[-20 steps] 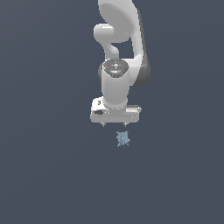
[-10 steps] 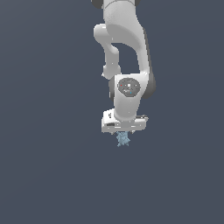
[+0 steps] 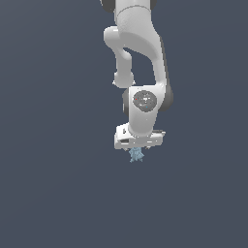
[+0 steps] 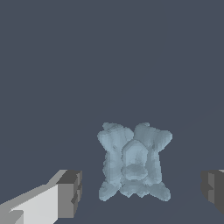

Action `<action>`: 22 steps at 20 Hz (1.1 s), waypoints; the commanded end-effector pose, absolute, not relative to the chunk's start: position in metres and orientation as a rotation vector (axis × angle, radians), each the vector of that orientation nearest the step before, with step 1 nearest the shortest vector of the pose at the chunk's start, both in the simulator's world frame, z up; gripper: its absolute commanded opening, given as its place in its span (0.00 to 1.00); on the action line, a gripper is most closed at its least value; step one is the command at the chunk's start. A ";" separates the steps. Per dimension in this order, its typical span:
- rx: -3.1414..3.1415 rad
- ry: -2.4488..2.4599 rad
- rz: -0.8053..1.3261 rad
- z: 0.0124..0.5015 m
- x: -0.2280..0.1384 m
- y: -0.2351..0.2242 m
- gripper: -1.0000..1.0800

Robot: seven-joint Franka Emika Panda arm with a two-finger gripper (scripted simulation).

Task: Pick up the object and move it to a goal position.

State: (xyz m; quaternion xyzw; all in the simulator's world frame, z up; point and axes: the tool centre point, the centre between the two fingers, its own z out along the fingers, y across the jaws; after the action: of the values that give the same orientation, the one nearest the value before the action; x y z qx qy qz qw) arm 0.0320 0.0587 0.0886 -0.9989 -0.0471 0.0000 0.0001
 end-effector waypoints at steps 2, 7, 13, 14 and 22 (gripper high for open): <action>-3.138 -0.149 0.001 0.077 0.031 0.059 0.96; -3.138 -0.150 0.000 0.050 0.031 0.059 0.96; -3.138 -0.151 0.000 0.041 0.032 0.059 0.96; -3.138 -0.151 0.000 0.041 0.032 0.059 0.00; -3.138 -0.151 0.000 0.041 0.032 0.059 0.00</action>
State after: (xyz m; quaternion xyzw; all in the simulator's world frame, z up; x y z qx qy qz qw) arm 0.0324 0.0597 0.0411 -0.9988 -0.0482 -0.0004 0.0001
